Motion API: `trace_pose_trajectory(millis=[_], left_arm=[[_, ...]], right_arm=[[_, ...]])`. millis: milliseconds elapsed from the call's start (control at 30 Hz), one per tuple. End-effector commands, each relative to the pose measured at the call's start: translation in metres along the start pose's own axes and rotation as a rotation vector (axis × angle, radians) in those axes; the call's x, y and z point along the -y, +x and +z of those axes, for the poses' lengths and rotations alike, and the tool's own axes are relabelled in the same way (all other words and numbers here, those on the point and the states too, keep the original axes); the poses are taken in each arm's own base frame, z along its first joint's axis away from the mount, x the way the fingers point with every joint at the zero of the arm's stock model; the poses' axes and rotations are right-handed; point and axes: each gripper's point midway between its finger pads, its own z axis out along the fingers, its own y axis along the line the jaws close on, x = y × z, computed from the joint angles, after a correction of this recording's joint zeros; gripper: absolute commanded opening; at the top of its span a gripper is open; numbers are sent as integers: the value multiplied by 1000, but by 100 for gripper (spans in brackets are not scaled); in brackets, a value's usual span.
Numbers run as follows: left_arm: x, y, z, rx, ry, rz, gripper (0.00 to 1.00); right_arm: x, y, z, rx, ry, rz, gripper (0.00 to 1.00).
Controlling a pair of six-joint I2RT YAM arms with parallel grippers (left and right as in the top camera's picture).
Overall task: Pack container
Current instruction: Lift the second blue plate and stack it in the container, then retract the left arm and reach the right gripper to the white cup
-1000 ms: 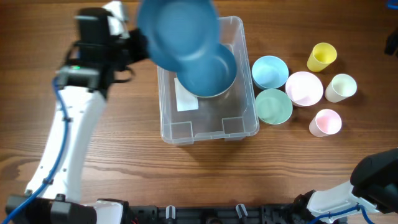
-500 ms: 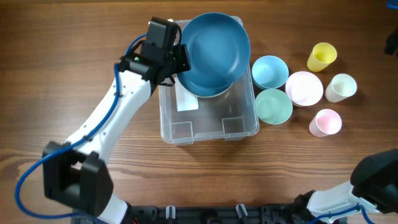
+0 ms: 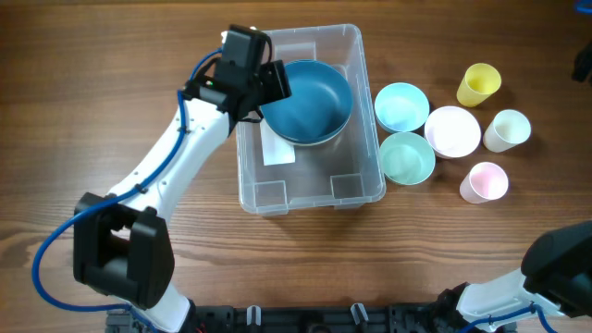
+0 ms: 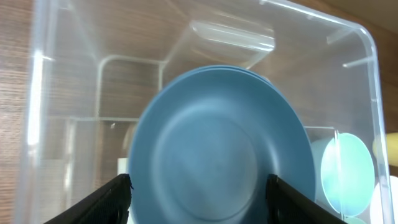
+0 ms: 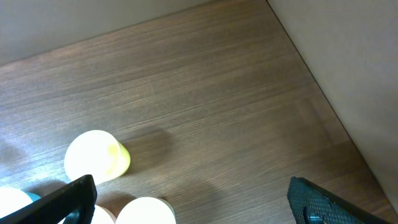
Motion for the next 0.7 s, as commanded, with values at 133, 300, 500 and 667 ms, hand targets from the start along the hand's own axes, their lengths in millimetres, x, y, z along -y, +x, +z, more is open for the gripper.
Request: trace_pose_trajectory(millis=[133,300,500,667], left_arm=[[-64,-94,-65,207,-57,-147,70],[-164,-109,-84,220,-207,-313,73],[-262,-96,-98,176,-358,-492,76],[-298,-82,-100,135,-415,-566,82]], right_arm=[[1,7,9,-25,7,-4,100],[1,7,9,-25,7,-4,100],[1,7,9,-25,7,-4,100],[1,7,9,-25,7,-4,100]])
